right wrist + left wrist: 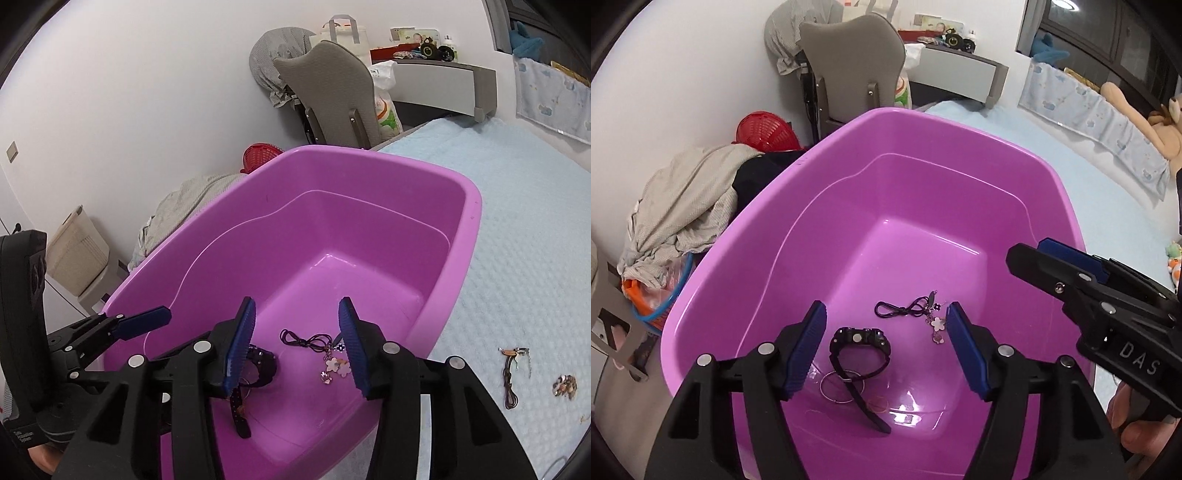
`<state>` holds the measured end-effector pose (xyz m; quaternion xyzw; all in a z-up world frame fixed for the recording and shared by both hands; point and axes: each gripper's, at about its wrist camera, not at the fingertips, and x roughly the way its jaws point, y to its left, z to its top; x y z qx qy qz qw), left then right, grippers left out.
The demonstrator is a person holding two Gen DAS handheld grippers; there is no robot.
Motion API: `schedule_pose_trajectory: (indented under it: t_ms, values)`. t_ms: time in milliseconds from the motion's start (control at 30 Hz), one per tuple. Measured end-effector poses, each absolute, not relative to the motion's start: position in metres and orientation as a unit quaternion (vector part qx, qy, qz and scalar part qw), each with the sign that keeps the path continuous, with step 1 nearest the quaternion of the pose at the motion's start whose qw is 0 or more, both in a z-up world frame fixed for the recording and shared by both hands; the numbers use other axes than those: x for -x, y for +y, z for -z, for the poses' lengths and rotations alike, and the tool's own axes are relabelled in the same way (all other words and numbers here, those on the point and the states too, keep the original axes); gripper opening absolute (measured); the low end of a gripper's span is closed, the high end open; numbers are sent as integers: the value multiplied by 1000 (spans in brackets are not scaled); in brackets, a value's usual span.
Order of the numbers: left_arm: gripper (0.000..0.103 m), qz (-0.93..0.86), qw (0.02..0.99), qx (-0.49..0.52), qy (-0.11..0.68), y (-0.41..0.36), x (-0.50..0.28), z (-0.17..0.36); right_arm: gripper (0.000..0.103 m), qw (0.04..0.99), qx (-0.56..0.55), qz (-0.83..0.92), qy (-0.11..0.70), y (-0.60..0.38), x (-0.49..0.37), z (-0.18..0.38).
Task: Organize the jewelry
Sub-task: 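Open the left gripper over the basin while the right gripper releases the earring there, then withdraw both grippers from the basin back over the bed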
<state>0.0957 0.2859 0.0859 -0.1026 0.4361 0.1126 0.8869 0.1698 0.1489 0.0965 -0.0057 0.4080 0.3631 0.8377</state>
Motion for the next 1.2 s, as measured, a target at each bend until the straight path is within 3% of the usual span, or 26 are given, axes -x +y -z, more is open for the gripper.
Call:
schedule_pose_trajectory:
  t_ms: [800,1200]
  values:
    - [72,-145,883,107,432,285,-72,-94,50,844,-32,-360,396,120,-152,-112]
    - [86,-146,891,98,419,265,-53,-107,62,854,-55,-344,387,83,-125,-123]
